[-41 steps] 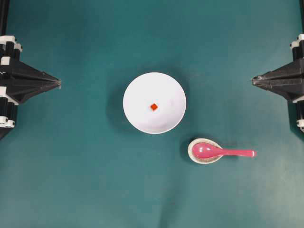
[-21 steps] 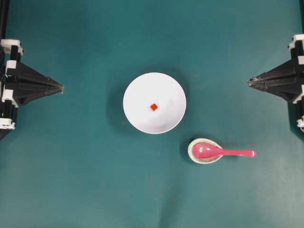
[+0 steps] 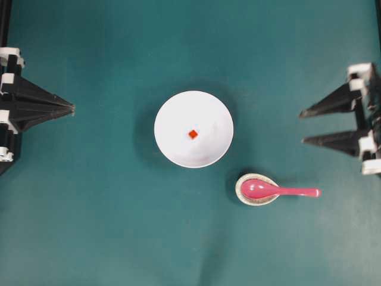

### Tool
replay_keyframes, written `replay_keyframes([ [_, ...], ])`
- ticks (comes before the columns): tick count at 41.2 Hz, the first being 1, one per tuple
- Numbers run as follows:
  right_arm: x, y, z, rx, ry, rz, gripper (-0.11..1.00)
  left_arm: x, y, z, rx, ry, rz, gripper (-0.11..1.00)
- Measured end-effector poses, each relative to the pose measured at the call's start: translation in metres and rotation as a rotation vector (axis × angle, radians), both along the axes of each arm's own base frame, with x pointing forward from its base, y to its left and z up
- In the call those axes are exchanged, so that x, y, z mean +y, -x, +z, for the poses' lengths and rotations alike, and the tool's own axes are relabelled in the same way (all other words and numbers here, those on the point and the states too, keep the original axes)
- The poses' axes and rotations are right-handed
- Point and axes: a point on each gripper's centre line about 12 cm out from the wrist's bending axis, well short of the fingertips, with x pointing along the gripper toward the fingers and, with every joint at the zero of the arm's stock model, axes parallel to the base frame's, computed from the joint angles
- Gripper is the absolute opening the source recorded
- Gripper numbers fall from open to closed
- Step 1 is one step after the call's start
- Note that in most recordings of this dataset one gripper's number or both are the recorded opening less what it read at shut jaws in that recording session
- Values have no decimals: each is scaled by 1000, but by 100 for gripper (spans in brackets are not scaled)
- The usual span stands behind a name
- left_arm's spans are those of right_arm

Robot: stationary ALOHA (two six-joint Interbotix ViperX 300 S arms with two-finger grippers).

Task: Grip the spoon and scoop the red block from the bowl with right arm.
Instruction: 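Move the right gripper down to the pink spoon handle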

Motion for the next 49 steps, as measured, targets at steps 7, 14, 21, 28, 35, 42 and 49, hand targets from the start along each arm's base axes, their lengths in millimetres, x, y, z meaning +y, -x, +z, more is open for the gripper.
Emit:
replay_keyframes([
  [7,13,6,-45,109,-32,41,54,0,2,2,-8,3,0,0],
  [14,25,16,-76,96,-118,52,54,0,2,2,-9,2,0,0],
  [21,36,26,-94,36,-187,49,54,0,2,2,-12,2,0,0],
  [28,52,25,-112,70,-200,43,54,1,2,3,-20,1,8,0],
  [35,66,18,-131,150,-183,17,54,2,1,4,-28,1,12,0],
  [42,74,11,-146,212,-166,-24,54,2,1,5,-37,1,12,0],
  [49,75,10,-154,225,-150,-44,54,2,1,5,-38,3,12,0],
])
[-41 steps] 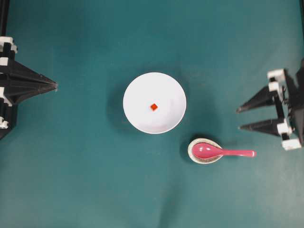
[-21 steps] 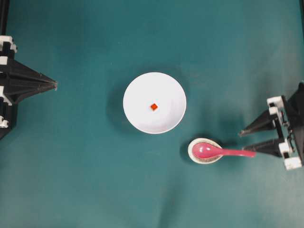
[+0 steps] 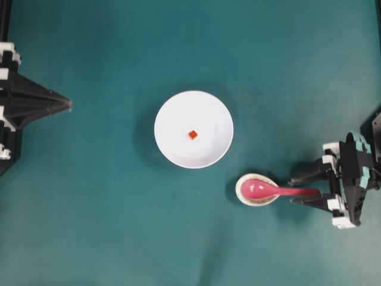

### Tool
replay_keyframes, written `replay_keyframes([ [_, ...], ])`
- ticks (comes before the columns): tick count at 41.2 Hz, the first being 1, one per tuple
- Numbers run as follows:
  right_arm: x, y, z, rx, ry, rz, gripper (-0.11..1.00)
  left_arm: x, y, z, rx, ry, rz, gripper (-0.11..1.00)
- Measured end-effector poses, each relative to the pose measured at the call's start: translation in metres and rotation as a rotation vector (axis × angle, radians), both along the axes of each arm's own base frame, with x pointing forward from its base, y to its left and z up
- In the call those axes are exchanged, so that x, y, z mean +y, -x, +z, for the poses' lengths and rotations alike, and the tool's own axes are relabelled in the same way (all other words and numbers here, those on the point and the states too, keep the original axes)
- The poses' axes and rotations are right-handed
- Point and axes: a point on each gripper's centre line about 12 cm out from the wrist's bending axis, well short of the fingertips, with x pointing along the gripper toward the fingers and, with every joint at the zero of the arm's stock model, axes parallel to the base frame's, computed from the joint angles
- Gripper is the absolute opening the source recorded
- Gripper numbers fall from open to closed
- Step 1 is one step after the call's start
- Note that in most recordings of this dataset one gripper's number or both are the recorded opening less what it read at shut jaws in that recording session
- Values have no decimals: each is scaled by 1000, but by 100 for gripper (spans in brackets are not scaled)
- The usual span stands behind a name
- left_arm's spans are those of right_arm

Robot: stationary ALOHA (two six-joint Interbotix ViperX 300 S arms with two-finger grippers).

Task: Grip the spoon and scoop the red block from the bowl with right arm.
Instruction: 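Move the right gripper down to the pink spoon handle, then close the right gripper on the pink spoon handle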

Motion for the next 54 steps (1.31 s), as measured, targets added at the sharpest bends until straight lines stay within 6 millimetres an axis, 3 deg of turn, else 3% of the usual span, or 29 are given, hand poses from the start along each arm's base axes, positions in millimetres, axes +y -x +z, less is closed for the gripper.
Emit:
replay_keyframes([
  [39,-5,9,-9,29,32,4,53,0,0,0,2,-2,0,0],
  [46,-5,9,-9,29,34,6,45,0,-1,-1,3,0,2,0],
  [54,-3,9,-8,25,38,20,23,0,-1,-1,3,-1,1,0],
])
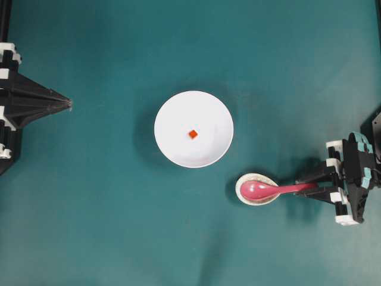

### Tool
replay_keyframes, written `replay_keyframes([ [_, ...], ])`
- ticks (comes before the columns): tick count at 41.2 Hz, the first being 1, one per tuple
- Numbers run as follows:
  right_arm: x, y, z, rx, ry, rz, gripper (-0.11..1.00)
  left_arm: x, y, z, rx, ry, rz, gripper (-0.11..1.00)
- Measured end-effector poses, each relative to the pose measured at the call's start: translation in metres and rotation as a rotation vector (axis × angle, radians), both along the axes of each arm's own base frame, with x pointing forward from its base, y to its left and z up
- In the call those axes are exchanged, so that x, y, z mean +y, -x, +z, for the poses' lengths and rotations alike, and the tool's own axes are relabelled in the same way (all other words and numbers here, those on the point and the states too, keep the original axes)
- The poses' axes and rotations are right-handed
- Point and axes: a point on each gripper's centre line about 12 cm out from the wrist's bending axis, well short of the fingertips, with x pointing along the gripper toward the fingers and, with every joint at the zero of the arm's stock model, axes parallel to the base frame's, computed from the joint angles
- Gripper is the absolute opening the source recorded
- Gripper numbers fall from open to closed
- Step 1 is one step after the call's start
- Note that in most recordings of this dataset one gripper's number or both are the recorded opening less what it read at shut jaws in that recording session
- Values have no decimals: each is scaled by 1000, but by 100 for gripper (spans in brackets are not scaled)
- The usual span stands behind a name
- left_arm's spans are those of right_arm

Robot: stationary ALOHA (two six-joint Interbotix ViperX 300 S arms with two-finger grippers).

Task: Grip the spoon and scoop the red block from the bowl with right arm.
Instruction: 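Close the right gripper on the pink spoon handle, then lift the spoon with the right gripper and carry it over the bowl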

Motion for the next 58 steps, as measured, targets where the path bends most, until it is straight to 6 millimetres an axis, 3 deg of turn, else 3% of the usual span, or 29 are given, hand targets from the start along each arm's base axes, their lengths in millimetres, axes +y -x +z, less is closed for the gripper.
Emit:
replay_keyframes([
  [11,2,0,3,-15,-4,15,22,0,0,0,0,0,0,0],
  [21,3,-3,28,-100,-56,25,22,0,0,0,0,0,-2,0],
  [27,-6,-9,42,-131,-71,-8,22,0,0,0,2,0,0,0],
  [41,-53,-58,82,-18,-63,-134,22,0,0,-2,9,0,0,0],
  [58,-94,-126,143,267,-150,16,22,0,0,-7,58,1,1,0],
])
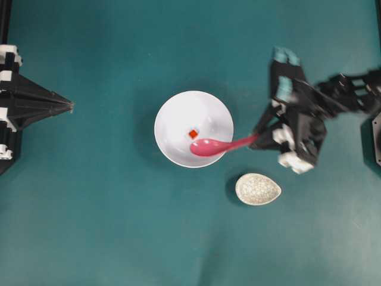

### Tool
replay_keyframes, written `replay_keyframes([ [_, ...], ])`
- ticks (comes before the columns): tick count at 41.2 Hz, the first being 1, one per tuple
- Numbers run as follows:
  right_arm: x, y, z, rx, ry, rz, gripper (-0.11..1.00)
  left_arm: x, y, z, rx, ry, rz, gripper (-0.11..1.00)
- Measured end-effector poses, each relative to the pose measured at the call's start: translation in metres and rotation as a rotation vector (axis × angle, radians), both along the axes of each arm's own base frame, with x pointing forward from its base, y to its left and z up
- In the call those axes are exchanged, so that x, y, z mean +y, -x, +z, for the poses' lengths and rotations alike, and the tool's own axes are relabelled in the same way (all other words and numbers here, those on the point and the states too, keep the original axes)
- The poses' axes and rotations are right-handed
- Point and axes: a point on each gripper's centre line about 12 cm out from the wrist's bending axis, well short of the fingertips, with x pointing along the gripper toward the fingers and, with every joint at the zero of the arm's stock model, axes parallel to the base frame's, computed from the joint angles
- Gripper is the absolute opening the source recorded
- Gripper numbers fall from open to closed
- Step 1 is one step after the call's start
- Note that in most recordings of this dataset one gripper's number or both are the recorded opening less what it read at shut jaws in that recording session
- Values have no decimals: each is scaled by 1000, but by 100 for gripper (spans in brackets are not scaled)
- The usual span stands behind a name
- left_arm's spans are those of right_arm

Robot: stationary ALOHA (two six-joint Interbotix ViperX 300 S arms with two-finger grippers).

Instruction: Grip the spoon and scoop the red block from the bowl with right arm.

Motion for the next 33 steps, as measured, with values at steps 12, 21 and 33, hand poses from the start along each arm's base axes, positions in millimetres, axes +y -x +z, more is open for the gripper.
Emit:
replay_keyframes([
  [12,-13,-43,8,162,-110,9,22,0,1,-7,57,2,1,0],
  [21,-24,-61,-1,377,-50,11,22,0,1,-7,58,1,1,0],
  [33,-26,-72,1,542,63,63,22,0,1,-7,58,-15,-3,0],
])
